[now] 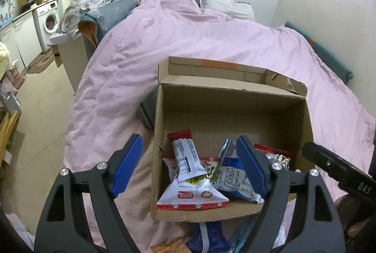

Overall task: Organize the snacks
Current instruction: 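Carry both held snacks into the box and open both tools, then withdraw both tools from the box toward the remaining snacks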

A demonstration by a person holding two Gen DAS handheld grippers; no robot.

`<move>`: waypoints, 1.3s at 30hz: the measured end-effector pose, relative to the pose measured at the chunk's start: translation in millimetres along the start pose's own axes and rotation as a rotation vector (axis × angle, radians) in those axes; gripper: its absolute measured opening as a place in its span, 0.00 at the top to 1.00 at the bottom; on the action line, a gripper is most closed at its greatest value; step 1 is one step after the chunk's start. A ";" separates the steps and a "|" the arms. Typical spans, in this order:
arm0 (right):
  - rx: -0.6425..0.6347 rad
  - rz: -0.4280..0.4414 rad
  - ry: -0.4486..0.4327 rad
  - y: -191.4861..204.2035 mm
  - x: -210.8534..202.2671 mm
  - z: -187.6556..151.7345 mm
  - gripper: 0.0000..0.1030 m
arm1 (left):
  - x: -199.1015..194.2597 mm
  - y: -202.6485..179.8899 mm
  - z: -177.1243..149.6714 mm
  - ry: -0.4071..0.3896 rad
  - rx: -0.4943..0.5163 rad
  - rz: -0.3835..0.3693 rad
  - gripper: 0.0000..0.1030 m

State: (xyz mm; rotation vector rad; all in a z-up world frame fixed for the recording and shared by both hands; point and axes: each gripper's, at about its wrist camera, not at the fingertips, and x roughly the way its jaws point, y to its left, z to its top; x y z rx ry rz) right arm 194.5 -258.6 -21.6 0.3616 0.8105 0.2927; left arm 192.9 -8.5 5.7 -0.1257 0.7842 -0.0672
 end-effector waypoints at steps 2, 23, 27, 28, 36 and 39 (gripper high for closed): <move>0.001 0.001 -0.005 0.1 -6.5 -0.7 0.10 | -3.5 2.2 -0.5 0.003 -0.005 -0.005 0.19; -0.003 0.005 -0.009 0.9 -69.2 -32.5 0.06 | -53.7 13.9 -43.7 0.040 0.023 0.020 0.12; 0.003 0.004 0.007 -2.3 -78.9 -43.5 0.06 | -59.8 17.8 -55.0 0.058 0.028 0.026 0.12; 0.007 0.006 0.011 -3.1 -80.7 -45.4 0.06 | -61.4 18.9 -58.4 0.064 0.028 0.028 0.12; 0.046 -0.003 0.037 -11.7 -92.1 -62.2 0.06 | -67.9 20.6 -75.7 0.104 0.026 0.036 0.12; 0.067 -0.005 0.055 -17.1 -92.3 -67.1 0.06 | -68.4 21.3 -82.1 0.125 0.022 0.037 0.12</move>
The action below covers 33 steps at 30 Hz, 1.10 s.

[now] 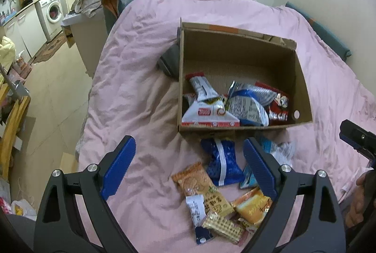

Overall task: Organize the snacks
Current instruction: 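Withdraw both tools from the box toward the remaining snacks, then grasp the white printed bag with the right tool while the left tool grasps the orange peanut bag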

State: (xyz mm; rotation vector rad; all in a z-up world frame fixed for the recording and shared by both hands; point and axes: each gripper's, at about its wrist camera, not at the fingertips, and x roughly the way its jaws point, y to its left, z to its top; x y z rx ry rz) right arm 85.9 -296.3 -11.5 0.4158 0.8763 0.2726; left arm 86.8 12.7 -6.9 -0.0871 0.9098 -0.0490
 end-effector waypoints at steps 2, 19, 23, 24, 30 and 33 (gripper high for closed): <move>0.013 0.000 0.010 -3.4 0.6 -2.1 0.06 | 1.5 0.3 -4.9 0.019 -0.003 0.000 0.12; 0.280 -0.044 0.233 -72.8 34.9 -30.6 0.06 | 27.6 14.8 -25.8 0.158 -0.068 0.049 0.12; 0.333 -0.009 0.319 -77.7 54.7 -38.4 0.07 | 30.9 18.4 -27.5 0.182 -0.099 0.037 0.12; 0.329 0.001 0.334 -74.1 61.4 -38.1 0.07 | 31.0 18.4 -27.8 0.185 -0.103 0.036 0.12; 0.275 0.002 0.442 -46.6 106.9 -36.5 0.07 | 31.3 22.8 -26.7 0.185 -0.112 0.044 0.12; 0.238 -0.039 0.500 -34.3 129.8 -38.0 0.07 | 31.8 29.7 -26.9 0.190 -0.122 0.053 0.12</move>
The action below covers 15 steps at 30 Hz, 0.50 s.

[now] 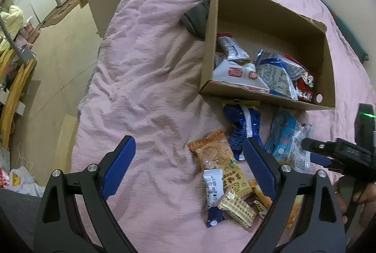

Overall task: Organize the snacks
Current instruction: 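Grasp the white printed bag with the right tool while the left tool grasps the orange peanut bag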

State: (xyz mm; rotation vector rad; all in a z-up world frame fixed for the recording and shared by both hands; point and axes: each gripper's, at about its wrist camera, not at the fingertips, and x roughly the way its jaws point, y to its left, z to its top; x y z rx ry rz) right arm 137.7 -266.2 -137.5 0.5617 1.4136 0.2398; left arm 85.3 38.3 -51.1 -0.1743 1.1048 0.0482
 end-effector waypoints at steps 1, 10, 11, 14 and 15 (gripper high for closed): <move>0.002 -0.014 0.009 1.8 5.2 1.4 0.07 | 0.8 2.2 -0.2 0.002 -0.003 0.005 0.12; -0.063 -0.091 0.005 16.2 18.4 8.6 0.44 | 8.2 18.6 -2.7 0.030 -0.033 0.041 0.12; -0.069 -0.075 0.006 17.5 15.2 7.1 0.51 | 9.4 19.1 -2.6 0.035 -0.038 0.039 0.12; -0.090 -0.045 -0.007 19.7 5.0 1.9 0.57 | 15.5 17.8 -2.8 0.059 -0.048 0.029 0.12; -0.091 -0.030 -0.016 18.5 -0.5 -0.9 0.58 | 18.3 16.8 -3.0 0.072 -0.054 0.020 0.12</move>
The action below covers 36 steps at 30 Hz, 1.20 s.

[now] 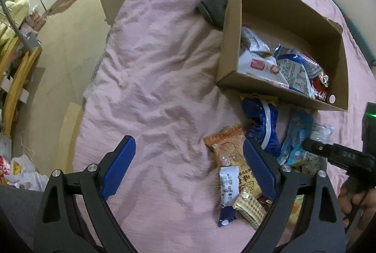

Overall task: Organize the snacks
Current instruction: 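Grasp the white printed bag with the right tool while the left tool grasps the orange peanut bag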

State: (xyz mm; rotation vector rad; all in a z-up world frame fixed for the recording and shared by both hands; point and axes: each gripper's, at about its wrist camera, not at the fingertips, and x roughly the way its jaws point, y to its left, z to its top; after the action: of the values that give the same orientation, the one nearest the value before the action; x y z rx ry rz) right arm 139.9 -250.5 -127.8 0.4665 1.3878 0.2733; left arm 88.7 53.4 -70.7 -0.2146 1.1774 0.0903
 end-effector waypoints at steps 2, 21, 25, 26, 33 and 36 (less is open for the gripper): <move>0.012 0.027 -0.017 -6.7 -9.0 -1.3 0.58 | 7.1 -4.6 -1.6 0.032 -0.007 -0.022 0.12; 0.095 0.047 -0.136 -75.4 -73.5 -30.8 0.58 | 84.3 -60.1 -8.9 0.232 0.053 -0.061 0.33; 0.096 0.043 -0.144 -73.2 -74.2 -31.9 0.58 | 86.1 -60.5 -7.0 0.230 0.064 -0.060 0.53; 0.097 0.043 -0.146 -74.0 -75.1 -32.4 0.58 | 84.6 -60.1 -6.3 0.224 0.067 -0.057 0.56; 0.078 0.048 -0.153 -66.9 -77.8 -33.0 0.58 | 61.0 -51.9 8.9 0.107 0.062 -0.071 0.72; 0.071 0.050 -0.156 -63.2 -79.2 -33.0 0.58 | 44.1 -49.7 13.6 0.041 0.058 -0.086 0.73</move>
State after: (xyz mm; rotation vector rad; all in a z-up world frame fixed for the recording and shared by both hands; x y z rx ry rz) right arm 88.6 -336.6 -91.9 0.5700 1.2371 0.2242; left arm 127.0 6.0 -100.5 -0.2168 1.2087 -0.0242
